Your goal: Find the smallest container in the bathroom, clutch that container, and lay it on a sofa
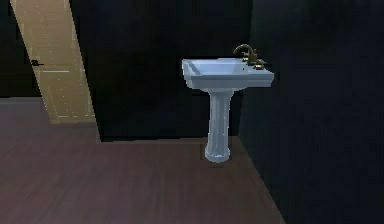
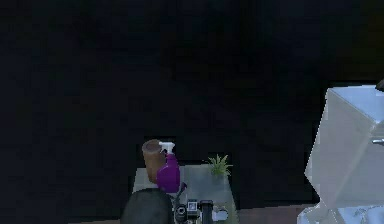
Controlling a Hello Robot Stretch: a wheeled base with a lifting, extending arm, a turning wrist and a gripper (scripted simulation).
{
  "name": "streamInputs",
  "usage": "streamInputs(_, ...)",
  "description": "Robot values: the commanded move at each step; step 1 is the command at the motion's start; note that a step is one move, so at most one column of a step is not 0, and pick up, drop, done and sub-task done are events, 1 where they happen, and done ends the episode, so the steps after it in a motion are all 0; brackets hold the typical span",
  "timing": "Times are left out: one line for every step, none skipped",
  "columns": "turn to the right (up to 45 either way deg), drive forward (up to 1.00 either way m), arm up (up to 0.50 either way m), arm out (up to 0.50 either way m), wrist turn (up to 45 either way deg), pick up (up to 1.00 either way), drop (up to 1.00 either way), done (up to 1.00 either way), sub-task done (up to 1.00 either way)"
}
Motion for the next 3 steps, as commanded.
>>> streamInputs(0.0, 0.0, 0.0, 0.0, 0.0, 1.0, 0.0, 0.0, 0.0)
streamInputs(0.0, 0.0, 0.1, 0.0, 0.0, 0.0, 0.0, 0.0, 0.0)
streamInputs(0.0, 0.0, 0.38, 0.0, 0.0, 0.0, 0.0, 0.0, 0.0)
